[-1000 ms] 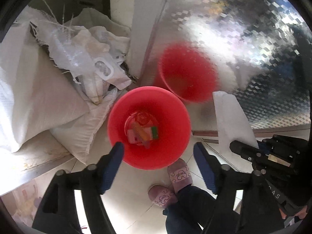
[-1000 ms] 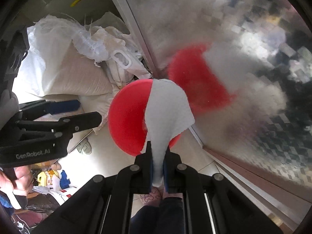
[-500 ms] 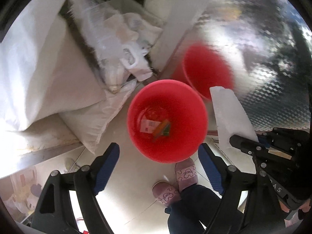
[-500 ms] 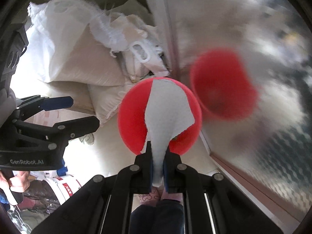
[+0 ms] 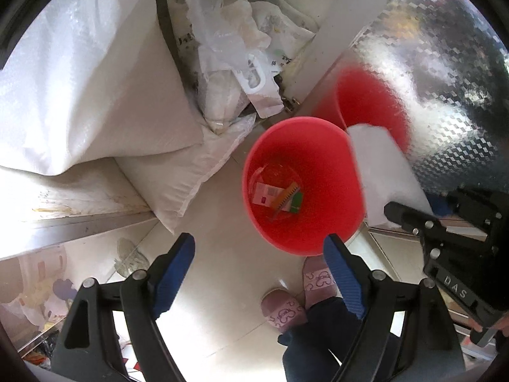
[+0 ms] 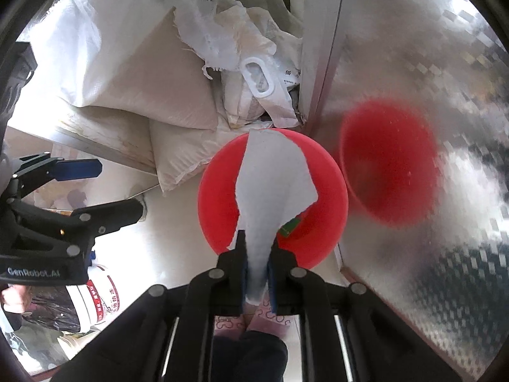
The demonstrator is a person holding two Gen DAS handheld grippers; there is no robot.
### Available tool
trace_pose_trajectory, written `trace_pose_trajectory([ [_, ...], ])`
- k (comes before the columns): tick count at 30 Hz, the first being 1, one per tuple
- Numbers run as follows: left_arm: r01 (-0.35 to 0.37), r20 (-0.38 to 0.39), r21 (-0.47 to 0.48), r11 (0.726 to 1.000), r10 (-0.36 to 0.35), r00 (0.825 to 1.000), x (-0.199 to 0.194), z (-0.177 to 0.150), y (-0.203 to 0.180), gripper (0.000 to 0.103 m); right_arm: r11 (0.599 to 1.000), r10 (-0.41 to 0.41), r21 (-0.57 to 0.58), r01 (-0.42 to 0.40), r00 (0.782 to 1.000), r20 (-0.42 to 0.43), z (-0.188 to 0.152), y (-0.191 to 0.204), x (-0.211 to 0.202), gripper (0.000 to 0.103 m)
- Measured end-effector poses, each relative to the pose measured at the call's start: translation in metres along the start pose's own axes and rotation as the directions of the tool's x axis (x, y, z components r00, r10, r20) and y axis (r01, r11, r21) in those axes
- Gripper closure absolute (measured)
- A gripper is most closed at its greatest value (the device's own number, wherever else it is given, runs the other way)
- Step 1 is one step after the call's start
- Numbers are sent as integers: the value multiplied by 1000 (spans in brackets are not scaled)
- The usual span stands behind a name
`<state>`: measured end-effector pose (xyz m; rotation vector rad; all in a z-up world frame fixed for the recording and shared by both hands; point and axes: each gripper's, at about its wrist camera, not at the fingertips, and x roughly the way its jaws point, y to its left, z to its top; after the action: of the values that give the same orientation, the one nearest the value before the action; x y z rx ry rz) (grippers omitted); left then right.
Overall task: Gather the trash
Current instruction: 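Open the left tool dropping the brush while the right drops the cloth into the bucket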
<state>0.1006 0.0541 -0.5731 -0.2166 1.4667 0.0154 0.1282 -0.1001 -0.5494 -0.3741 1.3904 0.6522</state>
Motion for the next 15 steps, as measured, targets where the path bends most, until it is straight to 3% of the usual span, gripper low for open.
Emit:
trace_pose_trajectory([
  [1,-3,-3,-4,1000,3,1000,-1,-1,-1,21,1000,-8,-1,8,1000,3,0,1,1,70],
  [2,-1,-6,-9,1000,1,1000,0,-1,-2,21,1000,-11,0,11,1000,6,-1,1,-1,49],
  [3,5,-7,-10,1000,-5,1000,-1,-1,-3,21,1000,-16,0,16,1000,13,-2,0,-2,37],
  [9,8,7,-6,1000,-8,1000,-18,-6,-11,21,1000,-11,14,10,1000,17,-9,-1,-15,33],
  [15,5,53,-11,1000,-4,999,-59,-15,-22,21,999,-14,31,13,999,47,-12,3,-50,30],
])
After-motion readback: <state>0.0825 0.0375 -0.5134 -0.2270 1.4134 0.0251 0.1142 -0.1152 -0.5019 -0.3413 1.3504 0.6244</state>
